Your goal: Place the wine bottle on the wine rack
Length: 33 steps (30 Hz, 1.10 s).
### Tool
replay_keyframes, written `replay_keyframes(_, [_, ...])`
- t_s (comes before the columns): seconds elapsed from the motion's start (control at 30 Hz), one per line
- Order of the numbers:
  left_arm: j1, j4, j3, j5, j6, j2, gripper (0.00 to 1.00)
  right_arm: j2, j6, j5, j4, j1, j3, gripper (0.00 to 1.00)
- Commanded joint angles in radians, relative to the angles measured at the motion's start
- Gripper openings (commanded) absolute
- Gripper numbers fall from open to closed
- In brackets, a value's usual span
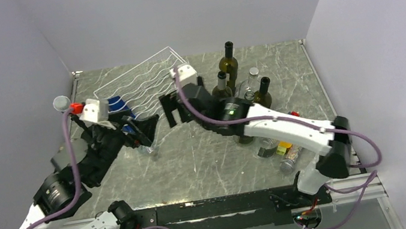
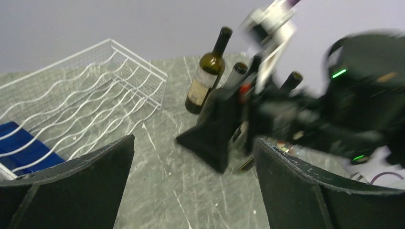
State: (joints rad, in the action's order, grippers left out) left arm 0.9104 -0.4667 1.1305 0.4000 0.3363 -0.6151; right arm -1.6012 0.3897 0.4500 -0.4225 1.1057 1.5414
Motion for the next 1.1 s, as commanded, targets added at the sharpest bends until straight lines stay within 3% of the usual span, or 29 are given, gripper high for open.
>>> replay_keyframes(0.0, [0.000,0.053,-0.034,-0.020,0.037,-0.025,0.99,0.162,-0.050,0.238,-0.134,-0.024,0.017,0.95])
replay_keyframes(0.1, [-0.001,0.056,-0.056,-0.025,0.051,-0.040,0.99,0.267,-0.144,0.303,-0.053,-0.037,-0.047,0.96])
replay_keyframes(0.27, [0.000,0.061,-0.088,-0.026,0.073,-0.056,0.99,0.277,-0.091,0.338,-0.210,-0.124,0.008,0.95])
replay_keyframes(0.4, [-0.001,0.082,-0.126,-0.051,0.092,-0.055,0.99,0.232,-0.078,0.245,-0.251,-0.219,0.001,0.93])
replay_keyframes(0.6, [0.000,0.111,-0.160,-0.082,0.100,-0.063,0.99,0.161,-0.092,0.160,-0.221,-0.296,-0.010,0.76])
replay_keyframes(1.07, [-0.001,0.180,-0.122,-0.066,0.046,-0.121,0.99,0.024,-0.076,0.084,-0.264,-0.373,0.099,0.64])
